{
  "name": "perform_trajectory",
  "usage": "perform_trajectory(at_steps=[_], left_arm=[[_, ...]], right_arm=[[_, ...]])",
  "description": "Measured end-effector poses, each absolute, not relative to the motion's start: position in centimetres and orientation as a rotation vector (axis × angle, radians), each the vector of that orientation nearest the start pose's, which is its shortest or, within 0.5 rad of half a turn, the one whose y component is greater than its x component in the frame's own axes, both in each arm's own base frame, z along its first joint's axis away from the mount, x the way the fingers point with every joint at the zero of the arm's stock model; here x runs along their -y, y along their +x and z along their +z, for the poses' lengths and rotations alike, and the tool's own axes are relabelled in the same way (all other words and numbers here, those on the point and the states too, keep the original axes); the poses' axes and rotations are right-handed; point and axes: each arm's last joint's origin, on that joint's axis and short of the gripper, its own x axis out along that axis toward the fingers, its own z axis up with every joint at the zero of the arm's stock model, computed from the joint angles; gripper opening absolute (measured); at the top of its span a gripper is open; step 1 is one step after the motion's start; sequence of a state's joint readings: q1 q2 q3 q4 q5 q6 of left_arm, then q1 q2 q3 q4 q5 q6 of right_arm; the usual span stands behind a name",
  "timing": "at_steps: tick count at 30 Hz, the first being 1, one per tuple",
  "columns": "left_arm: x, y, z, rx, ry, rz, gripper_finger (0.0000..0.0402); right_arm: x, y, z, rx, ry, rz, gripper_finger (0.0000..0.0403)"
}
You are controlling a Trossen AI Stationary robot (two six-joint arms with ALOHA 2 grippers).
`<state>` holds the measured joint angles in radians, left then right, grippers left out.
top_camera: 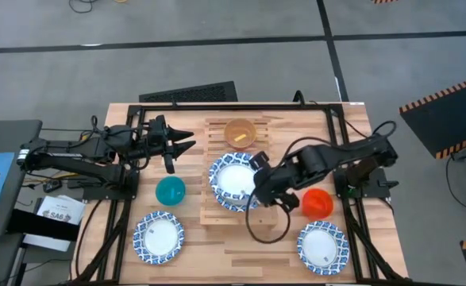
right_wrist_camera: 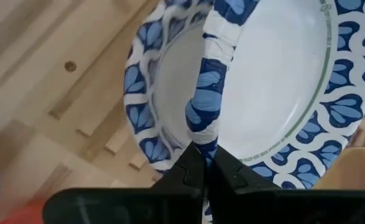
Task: Place and stack bowls onto a shelf
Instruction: Stack the top right white patterned bowl on top of the white patterned bowl on the shelf
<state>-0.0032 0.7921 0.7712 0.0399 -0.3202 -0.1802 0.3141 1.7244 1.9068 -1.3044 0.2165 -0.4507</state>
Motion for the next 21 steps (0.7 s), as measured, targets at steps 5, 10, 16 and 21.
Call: perform_trajectory(at_steps=[5,10,16,21], left_arm=[[-0.9,17.6,34.8,0.045,-0.193,0.314,0.0137],[-0.9,17.6,34.8,0.045,-0.193,0.314,0.0137],[-0.8,17.6,34.8,0.045,-0.193,0.312,0.0137],[-0.8,17.6,34.8,0.043,-0.193,0.288,0.0137]], right_arm=[[-10.6,31.9,37.1,-1.118,-0.72,0.367,0.003],[-11.0,31.9,37.0,-1.115,-0.717,0.375,0.0034],[-10.8,31.9,37.1,-1.121,-0.677,0.357,0.0053],[-10.9,31.9,37.1,-1.12,-0.67,0.367,0.0085]])
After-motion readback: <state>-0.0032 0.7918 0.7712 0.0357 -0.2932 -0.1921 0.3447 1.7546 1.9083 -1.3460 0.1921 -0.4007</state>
